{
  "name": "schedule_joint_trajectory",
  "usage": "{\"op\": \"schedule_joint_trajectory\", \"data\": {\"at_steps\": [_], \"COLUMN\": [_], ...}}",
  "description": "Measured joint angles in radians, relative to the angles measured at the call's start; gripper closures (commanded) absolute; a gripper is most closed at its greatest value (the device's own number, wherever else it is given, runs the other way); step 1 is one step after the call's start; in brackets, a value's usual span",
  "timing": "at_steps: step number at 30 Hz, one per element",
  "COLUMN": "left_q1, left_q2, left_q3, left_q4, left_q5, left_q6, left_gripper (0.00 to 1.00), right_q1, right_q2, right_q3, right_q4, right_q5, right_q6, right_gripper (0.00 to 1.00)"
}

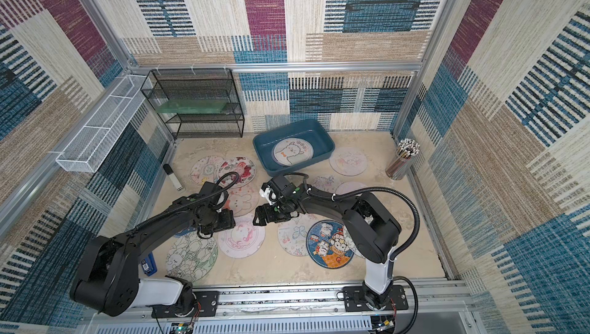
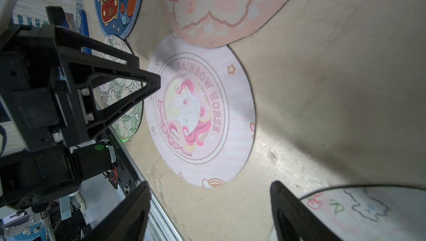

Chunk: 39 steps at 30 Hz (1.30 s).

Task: Put the coasters into the storage box
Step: Pick up the coaster from the center of the board.

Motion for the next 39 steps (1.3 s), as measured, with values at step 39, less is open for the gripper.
{"op": "schedule_joint_trajectory", "data": {"at_steps": [39], "left_q1": [0.0], "left_q2": [0.027], "left_q3": [-0.04], "left_q4": [-0.001], "left_q5": [-0.018], "left_q6": [-0.015], "left_gripper": [0.36], "right_q1": [0.051], "right_q2": [0.086], "right_q3": [0.013], "right_q4": [-0.021], "right_q5": [0.029], "right_q6": [0.055], "right_gripper": [0.2]}}
